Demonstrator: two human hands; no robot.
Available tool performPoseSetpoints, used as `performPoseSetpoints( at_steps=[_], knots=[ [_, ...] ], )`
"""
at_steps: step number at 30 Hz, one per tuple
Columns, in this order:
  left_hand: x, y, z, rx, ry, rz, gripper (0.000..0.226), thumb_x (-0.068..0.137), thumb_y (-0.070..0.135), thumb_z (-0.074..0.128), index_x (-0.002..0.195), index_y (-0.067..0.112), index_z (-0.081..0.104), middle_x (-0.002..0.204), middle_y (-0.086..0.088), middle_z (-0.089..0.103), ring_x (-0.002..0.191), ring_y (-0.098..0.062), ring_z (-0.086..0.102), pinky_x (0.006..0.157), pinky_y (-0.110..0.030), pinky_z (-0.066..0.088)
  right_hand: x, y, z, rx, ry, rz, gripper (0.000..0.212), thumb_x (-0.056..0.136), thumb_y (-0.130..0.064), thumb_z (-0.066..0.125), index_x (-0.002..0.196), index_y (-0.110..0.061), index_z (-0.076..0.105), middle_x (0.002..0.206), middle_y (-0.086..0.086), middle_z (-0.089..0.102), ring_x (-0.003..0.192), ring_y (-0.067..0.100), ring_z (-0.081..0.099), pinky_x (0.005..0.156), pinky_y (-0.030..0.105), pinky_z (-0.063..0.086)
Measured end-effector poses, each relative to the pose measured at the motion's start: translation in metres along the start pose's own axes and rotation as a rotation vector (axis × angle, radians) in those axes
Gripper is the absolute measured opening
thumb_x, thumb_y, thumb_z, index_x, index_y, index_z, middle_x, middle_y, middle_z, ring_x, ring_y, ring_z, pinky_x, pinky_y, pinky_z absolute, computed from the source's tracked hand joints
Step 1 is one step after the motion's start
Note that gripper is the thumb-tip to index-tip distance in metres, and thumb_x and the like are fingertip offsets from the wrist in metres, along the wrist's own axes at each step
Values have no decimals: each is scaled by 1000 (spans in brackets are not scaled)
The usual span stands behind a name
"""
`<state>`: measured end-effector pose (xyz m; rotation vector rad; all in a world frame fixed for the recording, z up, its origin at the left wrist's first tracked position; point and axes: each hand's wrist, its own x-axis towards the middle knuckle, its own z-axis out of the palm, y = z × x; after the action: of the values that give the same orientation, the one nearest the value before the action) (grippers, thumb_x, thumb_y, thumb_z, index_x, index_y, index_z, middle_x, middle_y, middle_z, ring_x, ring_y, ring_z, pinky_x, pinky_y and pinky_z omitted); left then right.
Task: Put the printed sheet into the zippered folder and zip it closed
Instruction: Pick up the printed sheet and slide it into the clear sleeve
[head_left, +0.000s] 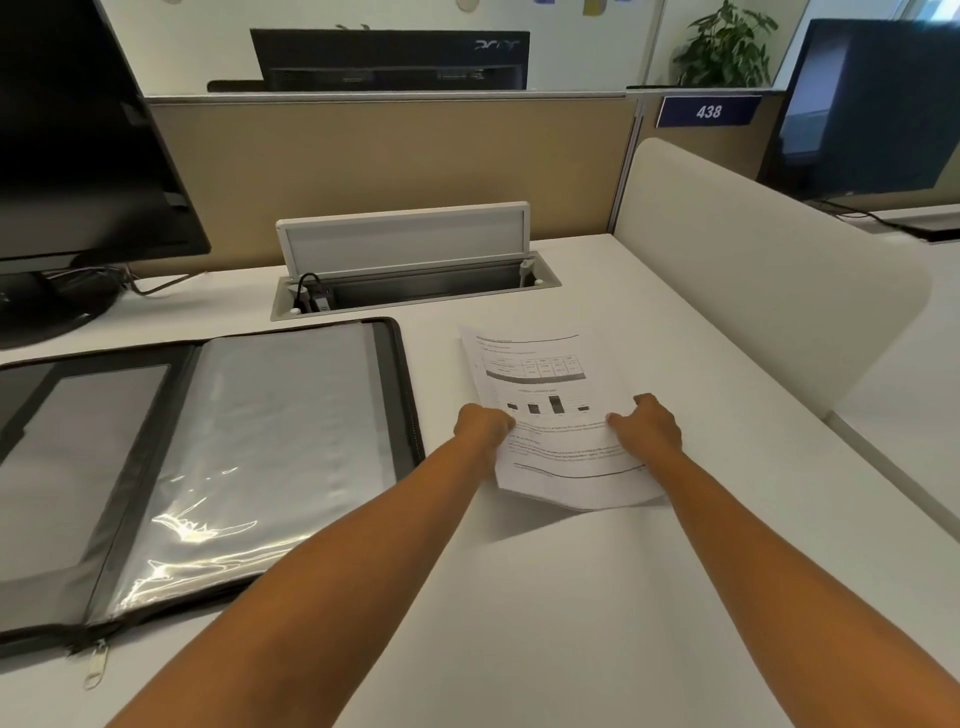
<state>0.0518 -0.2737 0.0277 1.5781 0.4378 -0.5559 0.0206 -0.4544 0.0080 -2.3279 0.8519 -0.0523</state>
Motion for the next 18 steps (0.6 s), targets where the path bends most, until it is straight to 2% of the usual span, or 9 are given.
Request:
performPoseSetpoints(
  at_steps=[3, 6, 8, 9, 11, 13, 14, 16, 18],
  knots=[
    [-1, 1, -14, 64, -2, 58, 31, 88, -4, 50, 120, -2, 50, 122, -20, 57, 108, -36, 57, 88, -39, 49, -5, -8, 4, 98, -25, -6, 39, 92, -18, 48, 125, 1, 45, 131, 19, 52, 119, 36, 48, 97, 38, 39],
    [-4, 3, -37, 77, -10, 140, 34, 89, 1, 53, 123, 0, 50, 124, -20, 57, 109, -36, 57, 95, -45, 47, -14, -19, 9, 229, -23, -31, 33, 92, -14, 47, 122, 0, 47, 126, 18, 54, 114, 35, 51, 89, 35, 40],
    [-7, 6, -58, 54, 4, 204, 33, 89, 2, 53, 122, 1, 52, 123, -20, 59, 107, -36, 58, 94, -48, 48, -24, -32, 15, 326, -27, -64, 30, 92, -14, 46, 119, -2, 47, 123, 17, 55, 108, 32, 53, 82, 33, 40],
    [-9, 7, -69, 36, 15, 236, 32, 89, 3, 53, 121, 1, 53, 122, -20, 60, 104, -35, 60, 91, -47, 50, -29, -39, 18, 375, -36, -88, 29, 92, -13, 46, 119, -2, 47, 122, 17, 55, 104, 30, 53, 80, 32, 40],
    [-16, 11, -92, 11, 37, 308, 29, 89, 4, 53, 119, 4, 54, 116, -18, 63, 92, -30, 63, 74, -41, 55, -41, -57, 25, 472, -64, -144, 28, 92, -12, 45, 119, -4, 46, 122, 15, 55, 97, 25, 52, 80, 31, 41],
    [-23, 16, -116, 23, 43, 394, 26, 90, 8, 53, 116, 9, 55, 110, -13, 64, 79, -21, 64, 58, -30, 53, -54, -77, 31, 588, -95, -186, 25, 93, -12, 45, 118, -8, 46, 122, 13, 56, 97, 23, 54, 82, 34, 45],
    [-28, 18, -129, 32, 43, 440, 25, 91, 10, 52, 116, 11, 55, 108, -10, 64, 77, -18, 64, 57, -28, 52, -60, -87, 33, 648, -113, -202, 23, 93, -13, 45, 116, -9, 45, 122, 12, 56, 99, 24, 56, 84, 36, 48],
    [-36, 23, -154, 38, 45, 516, 26, 92, 13, 51, 118, 13, 53, 108, -8, 64, 82, -20, 65, 61, -31, 54, -74, -106, 39, 742, -149, -241, 19, 94, -14, 44, 113, -13, 44, 120, 11, 57, 102, 27, 58, 86, 40, 51],
    [-44, 26, -179, 20, 55, 569, 29, 92, 15, 51, 121, 12, 51, 110, -9, 63, 91, -26, 64, 70, -37, 55, -88, -123, 44, 810, -182, -307, 15, 95, -16, 44, 109, -17, 42, 114, 7, 57, 98, 23, 58, 77, 35, 53]
  ],
)
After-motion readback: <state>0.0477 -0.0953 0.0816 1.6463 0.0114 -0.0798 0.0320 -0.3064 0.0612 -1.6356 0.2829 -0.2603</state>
